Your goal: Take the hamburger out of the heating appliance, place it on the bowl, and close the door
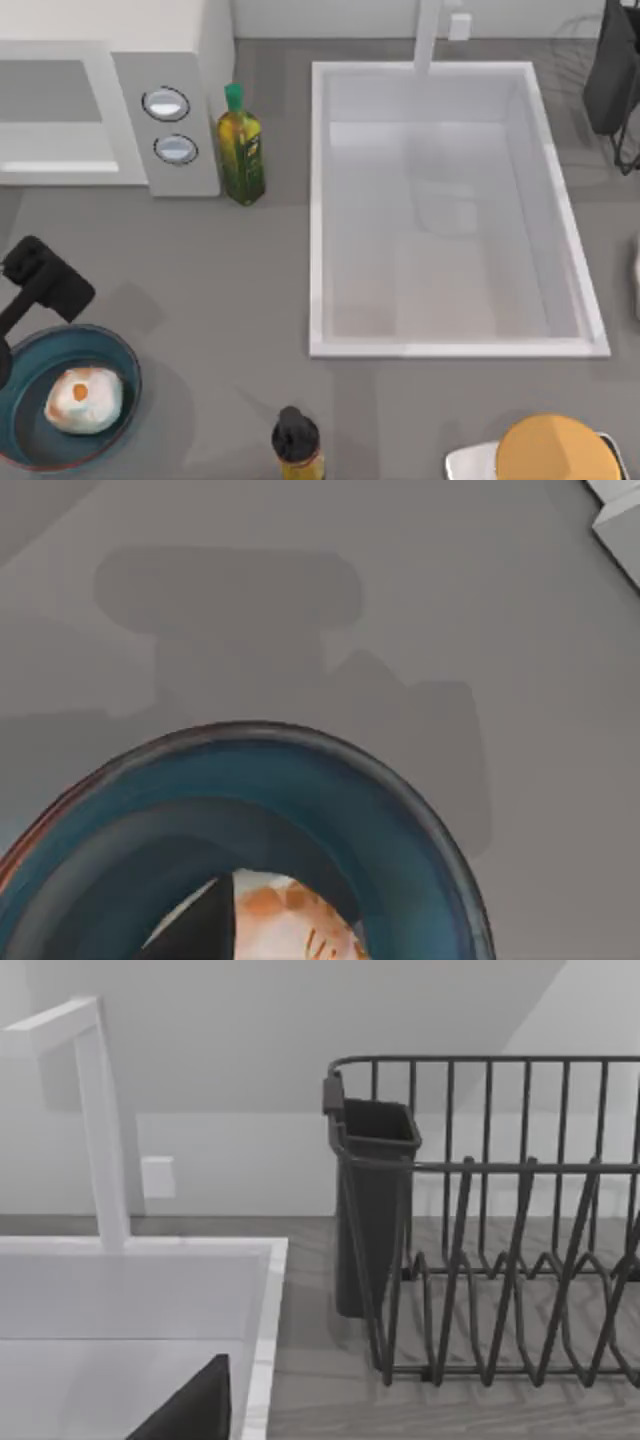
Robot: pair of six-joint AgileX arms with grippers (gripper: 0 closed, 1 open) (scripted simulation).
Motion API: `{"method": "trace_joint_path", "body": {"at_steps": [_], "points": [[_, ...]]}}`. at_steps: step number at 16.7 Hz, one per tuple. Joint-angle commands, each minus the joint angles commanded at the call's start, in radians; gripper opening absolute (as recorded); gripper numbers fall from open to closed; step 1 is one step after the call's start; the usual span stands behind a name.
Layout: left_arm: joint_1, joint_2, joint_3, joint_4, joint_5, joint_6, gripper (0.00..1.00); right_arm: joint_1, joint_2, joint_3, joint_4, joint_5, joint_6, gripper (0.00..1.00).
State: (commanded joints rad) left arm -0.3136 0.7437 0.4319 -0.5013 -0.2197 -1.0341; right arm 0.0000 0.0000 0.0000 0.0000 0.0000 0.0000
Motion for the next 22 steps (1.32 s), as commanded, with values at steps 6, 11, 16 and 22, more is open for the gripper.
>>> {"method": "trace_joint_path", "body": {"at_steps": [6, 11, 16, 22], "points": [[0.181, -0.522, -0.269, 0.322, 0.152, 0.671, 1.0, 0.0, 0.0, 0.0, 0.0, 0.0, 0.0, 1.0], [0.29, -0.721, -0.405, 0.474, 0.211, 0.977, 1.0, 0.0, 0.0, 0.0, 0.0, 0.0, 0.0, 1.0], [0.314, -0.744, -0.432, 0.501, 0.22, 1.034, 1.0, 0.0, 0.0, 0.0, 0.0, 0.0, 0.0, 1.0], [0.314, -0.744, -0.432, 0.501, 0.22, 1.034, 0.77, 0.0, 0.0, 0.0, 0.0, 0.0, 0.0, 1.0]]}}
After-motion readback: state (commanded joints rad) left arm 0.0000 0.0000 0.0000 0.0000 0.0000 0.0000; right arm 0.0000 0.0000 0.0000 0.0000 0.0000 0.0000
